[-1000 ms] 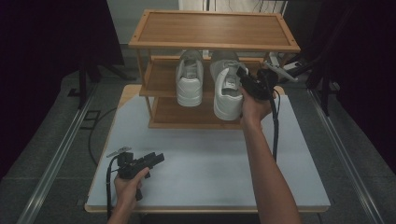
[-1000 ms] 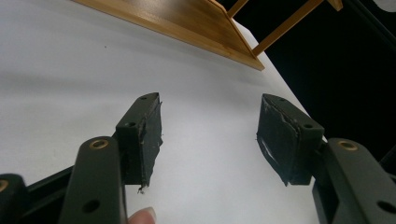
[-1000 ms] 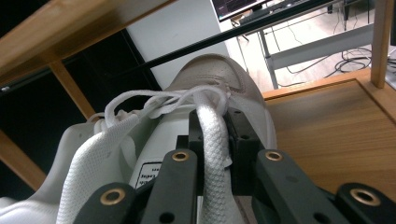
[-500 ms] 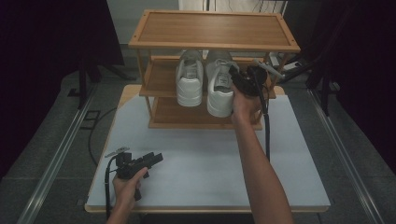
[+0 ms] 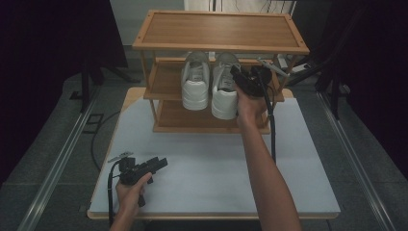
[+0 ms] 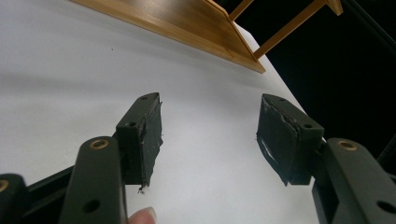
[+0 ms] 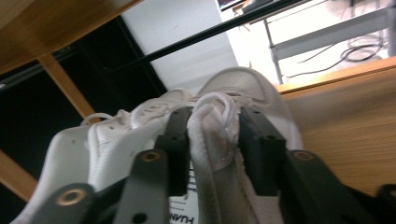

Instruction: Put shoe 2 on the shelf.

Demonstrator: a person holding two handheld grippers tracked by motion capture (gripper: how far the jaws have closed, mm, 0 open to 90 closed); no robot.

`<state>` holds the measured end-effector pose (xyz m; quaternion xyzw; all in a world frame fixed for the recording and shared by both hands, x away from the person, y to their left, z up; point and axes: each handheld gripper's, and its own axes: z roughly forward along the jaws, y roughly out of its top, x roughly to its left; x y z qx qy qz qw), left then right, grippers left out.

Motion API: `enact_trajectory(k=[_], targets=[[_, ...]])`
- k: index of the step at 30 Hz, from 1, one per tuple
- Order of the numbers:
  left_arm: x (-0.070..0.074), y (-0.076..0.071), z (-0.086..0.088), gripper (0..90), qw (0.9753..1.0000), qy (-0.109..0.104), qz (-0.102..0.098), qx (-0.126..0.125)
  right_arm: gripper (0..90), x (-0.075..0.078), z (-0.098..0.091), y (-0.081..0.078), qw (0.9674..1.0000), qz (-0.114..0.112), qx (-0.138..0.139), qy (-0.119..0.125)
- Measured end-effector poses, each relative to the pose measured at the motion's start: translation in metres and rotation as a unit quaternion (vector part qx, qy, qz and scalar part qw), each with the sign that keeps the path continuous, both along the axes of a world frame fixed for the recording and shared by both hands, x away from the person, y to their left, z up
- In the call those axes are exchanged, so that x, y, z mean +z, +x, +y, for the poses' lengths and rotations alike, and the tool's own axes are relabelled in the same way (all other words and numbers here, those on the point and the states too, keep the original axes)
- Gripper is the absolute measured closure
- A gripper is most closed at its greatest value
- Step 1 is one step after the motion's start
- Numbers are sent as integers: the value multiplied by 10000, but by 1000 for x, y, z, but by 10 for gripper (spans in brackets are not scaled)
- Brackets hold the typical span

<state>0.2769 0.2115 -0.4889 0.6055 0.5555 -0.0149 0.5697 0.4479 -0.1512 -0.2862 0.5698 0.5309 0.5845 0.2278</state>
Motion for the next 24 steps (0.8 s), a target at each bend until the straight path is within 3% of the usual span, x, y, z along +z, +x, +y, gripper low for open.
enact_trajectory(k=[4,11,15,16,18,24], targets=[[0,0,-1,404,10000,12,14,-9,606,7,-2,-4,9999,-123,69,99],[0,-1,-2,404,10000,46,20,-39,598,11,-7,-19,9994,-288,148,-128],[-1,0,-2,404,10000,61,19,-27,615,10,-11,-35,9985,-437,247,-213],[-1,0,-2,404,10000,74,23,-16,634,9,-15,-50,9975,-526,367,-299],[-1,0,-1,404,10000,92,25,-15,641,9,-16,-52,9973,-532,405,-306],[-1,0,-3,403,9999,163,16,-29,707,2,-27,-95,9924,-644,921,-509]])
